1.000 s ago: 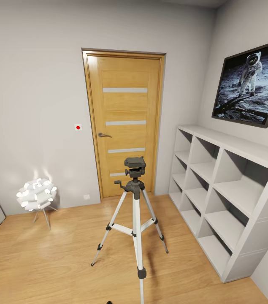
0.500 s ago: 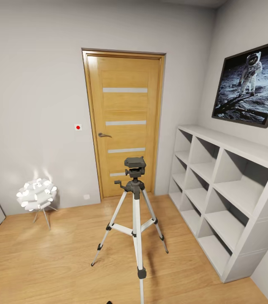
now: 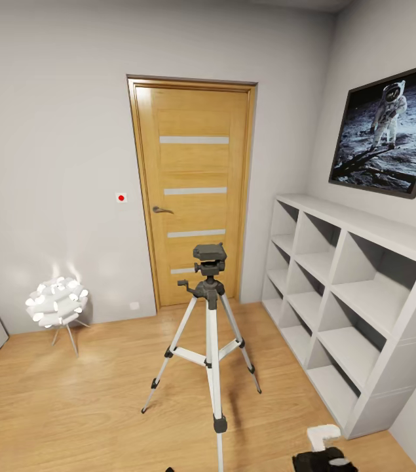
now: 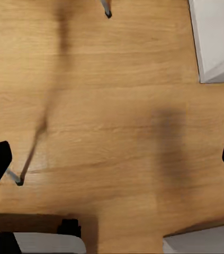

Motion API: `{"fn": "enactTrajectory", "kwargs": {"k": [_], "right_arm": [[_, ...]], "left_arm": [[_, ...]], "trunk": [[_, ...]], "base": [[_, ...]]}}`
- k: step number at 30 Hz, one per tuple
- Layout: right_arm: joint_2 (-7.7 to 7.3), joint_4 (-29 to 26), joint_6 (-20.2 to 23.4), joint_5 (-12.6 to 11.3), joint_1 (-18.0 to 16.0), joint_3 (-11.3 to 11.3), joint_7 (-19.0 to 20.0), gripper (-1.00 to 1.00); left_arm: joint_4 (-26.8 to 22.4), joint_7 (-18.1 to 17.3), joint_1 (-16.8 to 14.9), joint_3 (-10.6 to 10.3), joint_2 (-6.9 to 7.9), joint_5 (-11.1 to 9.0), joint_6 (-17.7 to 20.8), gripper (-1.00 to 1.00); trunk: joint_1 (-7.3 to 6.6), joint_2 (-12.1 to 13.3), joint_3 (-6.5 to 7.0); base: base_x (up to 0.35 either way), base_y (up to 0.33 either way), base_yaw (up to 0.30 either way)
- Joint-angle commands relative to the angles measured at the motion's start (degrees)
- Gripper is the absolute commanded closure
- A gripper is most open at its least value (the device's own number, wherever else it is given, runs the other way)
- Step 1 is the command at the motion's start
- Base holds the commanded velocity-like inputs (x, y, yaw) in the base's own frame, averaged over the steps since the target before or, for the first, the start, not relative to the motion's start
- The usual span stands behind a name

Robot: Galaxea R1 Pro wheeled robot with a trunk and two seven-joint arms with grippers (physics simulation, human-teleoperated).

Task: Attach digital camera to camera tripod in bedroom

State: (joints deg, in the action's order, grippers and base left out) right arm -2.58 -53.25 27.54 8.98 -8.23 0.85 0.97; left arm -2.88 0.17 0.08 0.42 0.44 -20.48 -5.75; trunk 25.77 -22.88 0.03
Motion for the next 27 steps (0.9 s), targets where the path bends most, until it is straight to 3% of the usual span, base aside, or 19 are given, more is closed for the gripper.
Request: {"fn": "enactTrajectory", "kwargs": {"k": [1,6,9,15,22,27], "right_arm": [[0.01,-1.1,2.6,0.1,-2.2,0.0,0.9,-1.0],[0.08,-6.7,10.0,-0.9,-6.0,0.2,6.0,-1.0],[0.3,-13.3,13.9,-1.2,-7.7,0.3,9.4,-1.0],[0.88,-28.0,19.7,-1.3,-9.4,0.1,11.9,-1.0],[1.47,-33.5,21.0,-1.4,-9.6,-1.2,12.6,-1.0],[1.58,-34.4,20.9,-1.3,-9.7,-5.5,12.7,-1.0]], "left_arm": [[0.0,0.0,0.0,0.0,0.0,-0.2,-0.1,-1.0],[0.0,0.0,0.0,0.0,0.02,-0.2,-0.1,-1.0],[0.0,0.0,0.0,0.0,0.06,-0.2,-0.1,-1.0],[0.0,0.0,0.0,-0.1,0.08,-0.2,-0.1,-1.0],[0.0,-0.1,0.0,0.0,0.08,-0.2,-0.1,-1.0],[0.0,0.0,0.0,0.0,0.08,-0.2,-0.1,-1.0]], "trunk": [[0.02,0.0,-0.03],[0.02,0.0,-0.03],[0.02,0.0,-0.03],[0.02,0.0,-0.03],[0.02,0.0,-0.03],[0.02,0.0,-0.03]], "base": [[0.0,0.0,0.0],[0.0,0.0,0.0],[0.0,0.0,0.0],[0.0,0.0,0.0],[0.0,0.0,0.0],[0.0,0.0,0.0]]}}
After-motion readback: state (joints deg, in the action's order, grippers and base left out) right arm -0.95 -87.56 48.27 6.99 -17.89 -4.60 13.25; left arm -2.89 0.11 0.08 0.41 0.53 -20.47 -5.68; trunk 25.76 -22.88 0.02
